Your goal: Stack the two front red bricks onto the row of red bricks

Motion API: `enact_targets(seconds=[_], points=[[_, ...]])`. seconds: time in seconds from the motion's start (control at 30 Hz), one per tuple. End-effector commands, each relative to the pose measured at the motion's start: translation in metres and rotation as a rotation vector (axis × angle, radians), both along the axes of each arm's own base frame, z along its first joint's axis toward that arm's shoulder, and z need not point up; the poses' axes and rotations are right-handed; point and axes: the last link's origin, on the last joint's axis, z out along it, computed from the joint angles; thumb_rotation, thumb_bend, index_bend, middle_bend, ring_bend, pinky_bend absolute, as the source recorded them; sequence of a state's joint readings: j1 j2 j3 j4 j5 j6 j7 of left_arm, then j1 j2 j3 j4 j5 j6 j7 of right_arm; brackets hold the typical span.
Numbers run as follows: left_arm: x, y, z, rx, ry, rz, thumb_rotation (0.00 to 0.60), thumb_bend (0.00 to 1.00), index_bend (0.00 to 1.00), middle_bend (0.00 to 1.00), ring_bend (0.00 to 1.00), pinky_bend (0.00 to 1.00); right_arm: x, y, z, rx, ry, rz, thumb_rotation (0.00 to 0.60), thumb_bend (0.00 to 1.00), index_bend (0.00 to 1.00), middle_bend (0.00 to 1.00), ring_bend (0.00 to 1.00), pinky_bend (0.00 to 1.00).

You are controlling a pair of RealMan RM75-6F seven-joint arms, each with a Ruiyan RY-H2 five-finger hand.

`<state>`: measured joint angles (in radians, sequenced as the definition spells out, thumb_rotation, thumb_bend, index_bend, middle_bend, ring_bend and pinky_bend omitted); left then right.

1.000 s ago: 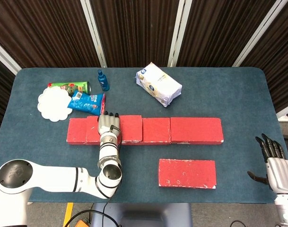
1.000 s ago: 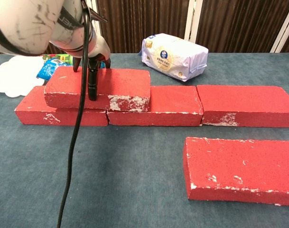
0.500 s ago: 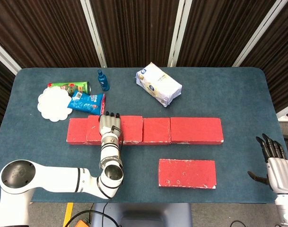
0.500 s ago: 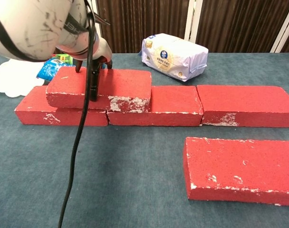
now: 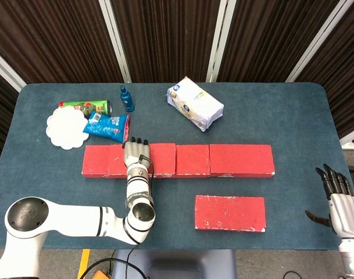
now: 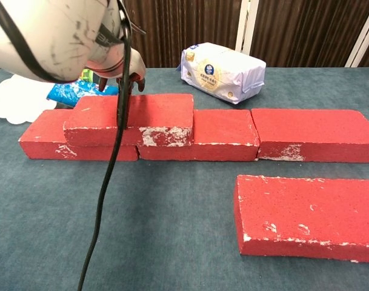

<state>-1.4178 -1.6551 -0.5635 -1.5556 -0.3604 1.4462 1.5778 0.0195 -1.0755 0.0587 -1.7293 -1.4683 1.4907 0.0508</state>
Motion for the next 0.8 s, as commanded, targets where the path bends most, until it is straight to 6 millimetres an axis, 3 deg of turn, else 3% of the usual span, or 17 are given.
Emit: enact_targets(seconds=[0.03, 0.8], points=[[0.001, 0.001, 0.000, 0.005, -0.007, 0.003, 0.600, 0.20, 0.00, 0.04, 0.00, 0.23, 0.000, 0.000, 0.000, -0.001, 0.000, -0.001, 0.600, 0.00, 0.08, 0.03, 0.03, 0.00], [0.011, -0.006, 0.008, 0.012, 0.001, -0.061, 0.600, 0.20, 0.00, 0.00, 0.00, 0.19, 0.000, 0.000, -0.001, -0.002, -0.001, -0.001, 0.600, 0.00, 0.08, 0.03, 0.03, 0.00]])
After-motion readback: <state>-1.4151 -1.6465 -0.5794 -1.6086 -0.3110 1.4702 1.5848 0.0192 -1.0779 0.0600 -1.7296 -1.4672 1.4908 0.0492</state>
